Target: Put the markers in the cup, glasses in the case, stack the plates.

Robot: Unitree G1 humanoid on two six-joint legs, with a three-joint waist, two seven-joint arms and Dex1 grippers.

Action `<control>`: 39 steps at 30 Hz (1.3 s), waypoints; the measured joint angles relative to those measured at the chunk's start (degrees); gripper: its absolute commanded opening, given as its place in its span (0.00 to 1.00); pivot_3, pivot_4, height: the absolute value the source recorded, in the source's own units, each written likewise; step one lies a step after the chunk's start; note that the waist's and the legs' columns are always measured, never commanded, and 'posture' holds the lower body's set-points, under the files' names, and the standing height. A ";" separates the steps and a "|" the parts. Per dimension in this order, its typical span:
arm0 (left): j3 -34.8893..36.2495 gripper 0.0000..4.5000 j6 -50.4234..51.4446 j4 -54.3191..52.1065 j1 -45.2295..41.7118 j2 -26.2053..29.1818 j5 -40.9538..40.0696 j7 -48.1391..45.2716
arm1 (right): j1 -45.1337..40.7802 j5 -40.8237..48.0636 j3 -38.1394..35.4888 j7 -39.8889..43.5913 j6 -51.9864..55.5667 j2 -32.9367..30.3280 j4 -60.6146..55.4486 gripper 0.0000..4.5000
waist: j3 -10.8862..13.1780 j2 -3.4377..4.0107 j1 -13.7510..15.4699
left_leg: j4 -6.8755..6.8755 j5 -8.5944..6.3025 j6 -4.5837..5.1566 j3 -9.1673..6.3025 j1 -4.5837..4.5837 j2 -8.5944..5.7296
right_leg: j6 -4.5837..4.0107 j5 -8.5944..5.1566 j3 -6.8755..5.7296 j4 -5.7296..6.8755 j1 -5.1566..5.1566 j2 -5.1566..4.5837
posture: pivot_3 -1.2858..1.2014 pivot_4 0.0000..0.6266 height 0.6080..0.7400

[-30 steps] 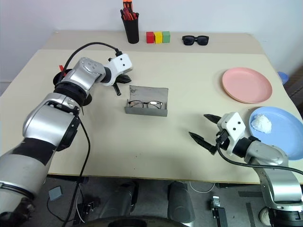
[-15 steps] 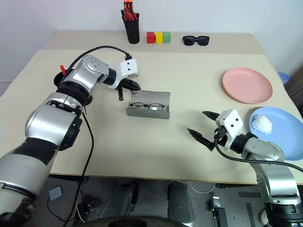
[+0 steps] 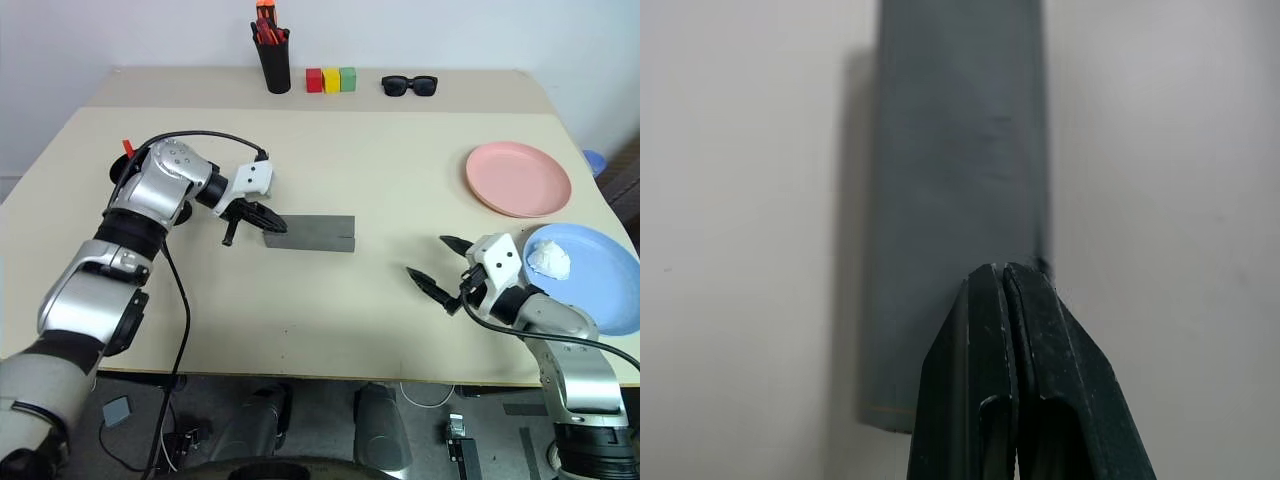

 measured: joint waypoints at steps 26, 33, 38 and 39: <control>3.31 0.62 12.02 -22.02 6.76 -17.48 -18.60 18.00 | 9.20 -6.79 -14.81 -20.32 16.17 -0.27 -2.61 1.00 | -0.16 0.31 0.01 | 0.31 -0.03 0.06 0.04 -0.01 -0.02 | 0.00 -0.01 0.01 -0.02 0.12 0.00 | 0.52 0.24 1.00; 1.08 0.99 12.37 -22.02 7.60 -13.93 -19.98 11.10 | 11.02 -5.63 -16.28 -22.04 22.19 0.64 -9.60 1.00 | -0.16 0.30 0.42 | 0.32 -0.05 0.08 0.03 -0.05 -0.03 | 0.00 -0.01 0.01 -0.09 0.15 -0.01 | 0.52 0.24 1.00; -0.36 0.99 11.04 -21.74 7.58 -13.90 -19.96 9.89 | 11.86 -4.60 -16.63 -22.35 24.80 1.17 -11.41 1.00 | -0.15 0.30 0.46 | 0.32 -0.05 0.09 0.03 -0.05 -0.03 | 0.00 -0.01 0.01 -0.11 0.16 -0.01 | 0.52 0.24 1.00; -0.50 0.99 10.82 -21.44 7.58 -14.07 -19.95 9.94 | 11.89 -4.54 -16.71 -22.37 25.18 1.17 -11.47 1.00 | -0.15 0.30 0.45 | 0.33 -0.05 0.09 0.03 -0.05 -0.03 | 0.00 -0.01 0.01 -0.11 0.16 -0.01 | 0.52 0.24 1.00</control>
